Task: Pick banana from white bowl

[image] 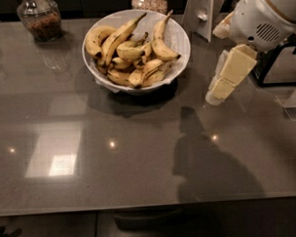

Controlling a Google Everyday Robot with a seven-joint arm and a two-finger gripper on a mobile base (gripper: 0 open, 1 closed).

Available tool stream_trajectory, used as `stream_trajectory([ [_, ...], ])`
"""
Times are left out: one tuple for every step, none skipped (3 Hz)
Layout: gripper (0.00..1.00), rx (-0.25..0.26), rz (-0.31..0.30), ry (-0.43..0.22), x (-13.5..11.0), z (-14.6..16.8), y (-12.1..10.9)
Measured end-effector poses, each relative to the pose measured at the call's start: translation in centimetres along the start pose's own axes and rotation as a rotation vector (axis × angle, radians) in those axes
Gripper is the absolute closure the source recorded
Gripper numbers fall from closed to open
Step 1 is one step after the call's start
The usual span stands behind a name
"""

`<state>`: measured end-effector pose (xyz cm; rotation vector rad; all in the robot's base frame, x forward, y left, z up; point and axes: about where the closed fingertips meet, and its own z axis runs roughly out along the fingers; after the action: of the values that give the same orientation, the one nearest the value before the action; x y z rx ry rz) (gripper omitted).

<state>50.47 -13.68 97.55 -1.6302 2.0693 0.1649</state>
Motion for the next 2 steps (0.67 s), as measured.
stream_trajectory([
  [0.0, -0.033, 0.111, -0.043, -3.01, 3.1, -2.0],
  [0.0, -0.032, 0.111, -0.044, -3.02, 3.1, -2.0],
])
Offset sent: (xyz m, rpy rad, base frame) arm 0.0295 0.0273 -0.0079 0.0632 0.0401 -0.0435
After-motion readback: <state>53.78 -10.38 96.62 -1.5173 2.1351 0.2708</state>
